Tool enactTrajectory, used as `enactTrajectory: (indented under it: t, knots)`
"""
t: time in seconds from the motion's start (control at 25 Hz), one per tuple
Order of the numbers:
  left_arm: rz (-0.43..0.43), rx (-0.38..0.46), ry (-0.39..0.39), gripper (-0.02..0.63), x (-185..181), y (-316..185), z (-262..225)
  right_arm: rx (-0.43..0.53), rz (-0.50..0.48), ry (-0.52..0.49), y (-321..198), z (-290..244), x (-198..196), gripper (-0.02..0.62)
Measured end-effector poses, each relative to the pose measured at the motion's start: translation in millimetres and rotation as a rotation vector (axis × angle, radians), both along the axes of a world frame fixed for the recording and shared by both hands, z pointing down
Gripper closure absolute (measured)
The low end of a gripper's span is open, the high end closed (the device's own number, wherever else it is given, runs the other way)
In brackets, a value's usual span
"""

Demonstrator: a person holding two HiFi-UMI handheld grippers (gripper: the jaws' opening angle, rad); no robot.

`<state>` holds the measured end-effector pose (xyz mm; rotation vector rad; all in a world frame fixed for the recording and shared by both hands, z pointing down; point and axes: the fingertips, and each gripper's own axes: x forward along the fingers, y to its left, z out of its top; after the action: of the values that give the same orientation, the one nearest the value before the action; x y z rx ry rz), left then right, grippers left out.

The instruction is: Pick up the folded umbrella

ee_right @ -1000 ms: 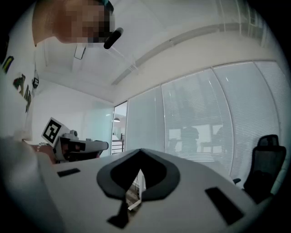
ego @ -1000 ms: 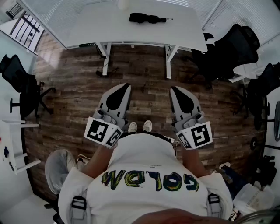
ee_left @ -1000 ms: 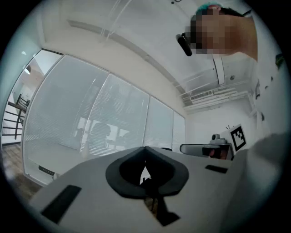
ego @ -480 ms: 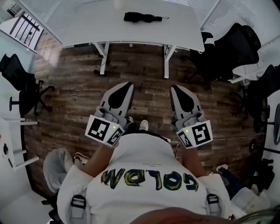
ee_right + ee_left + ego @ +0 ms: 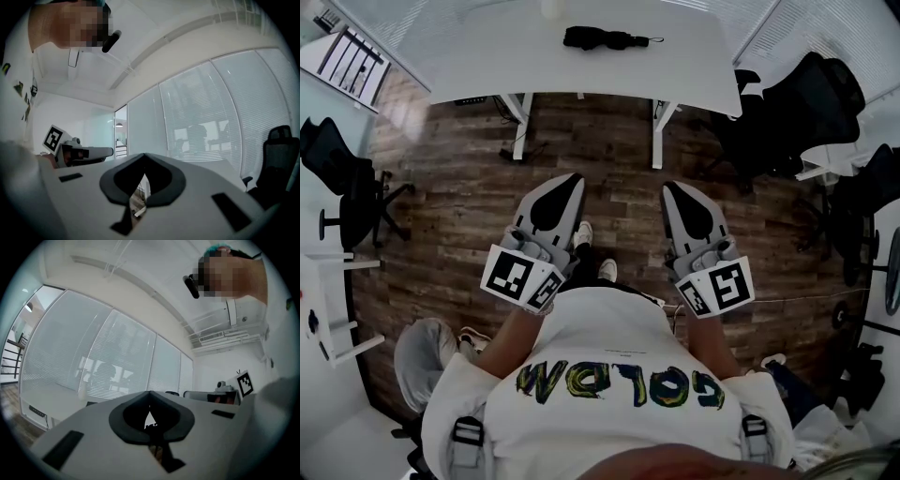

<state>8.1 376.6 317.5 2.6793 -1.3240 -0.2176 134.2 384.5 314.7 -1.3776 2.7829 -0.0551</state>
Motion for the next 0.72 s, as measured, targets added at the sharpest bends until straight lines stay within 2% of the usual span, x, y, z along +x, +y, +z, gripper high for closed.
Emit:
enactTrajectory:
  t: [0.32,0.72]
  knots:
    - [-0.001,0.002,0.016,0.595,-26,-63,-2,-0.003,0.0,0.014,-62,-1,-27,0.584]
    - [0.016,0.027,0.033,0.595,-91,-158,-17,0.03,0.009,0.043,-157,-19,-93,0.584]
